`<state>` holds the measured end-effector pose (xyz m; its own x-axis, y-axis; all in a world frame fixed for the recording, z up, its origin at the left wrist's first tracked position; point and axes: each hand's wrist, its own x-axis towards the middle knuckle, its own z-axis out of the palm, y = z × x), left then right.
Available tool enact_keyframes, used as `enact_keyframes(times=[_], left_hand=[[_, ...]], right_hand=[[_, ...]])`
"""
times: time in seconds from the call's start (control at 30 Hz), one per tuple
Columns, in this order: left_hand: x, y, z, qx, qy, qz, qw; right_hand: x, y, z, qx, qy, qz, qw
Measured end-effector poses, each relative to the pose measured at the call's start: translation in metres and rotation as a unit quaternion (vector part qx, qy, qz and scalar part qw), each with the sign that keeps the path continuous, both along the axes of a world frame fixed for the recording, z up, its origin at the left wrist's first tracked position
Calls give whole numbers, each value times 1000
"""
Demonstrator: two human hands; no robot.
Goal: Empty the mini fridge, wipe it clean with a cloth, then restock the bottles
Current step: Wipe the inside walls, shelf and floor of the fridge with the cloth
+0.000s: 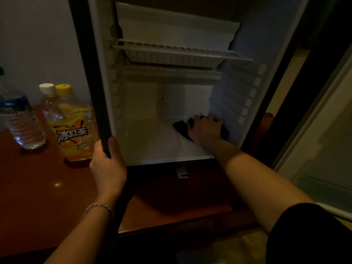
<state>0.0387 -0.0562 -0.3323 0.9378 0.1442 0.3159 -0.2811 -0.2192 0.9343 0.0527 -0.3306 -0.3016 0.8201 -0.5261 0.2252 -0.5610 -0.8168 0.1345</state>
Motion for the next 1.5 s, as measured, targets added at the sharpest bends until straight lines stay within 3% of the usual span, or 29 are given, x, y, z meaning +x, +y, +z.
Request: enact_keyframes(times=[0.37,0.7,0.97,1.3,1.5], left_hand=[[-2,2,-2,-20,-11,-9,1000],[5,3,-4,-20,-3,-4,1000],[6,1,2,-31,4,-13,999],[5,-2,17,-26,-66,-5,997],[26,17,50,-32,-132,28,990]], right_hand=[[-93,24,-16,-51,-33,21,998],[-24,3,-1,22,2,29,999],[35,-9,-1,17,-40,45,998],[77,77,-7,33,-61,167,984],[89,117,-9,71,-23,327,942]])
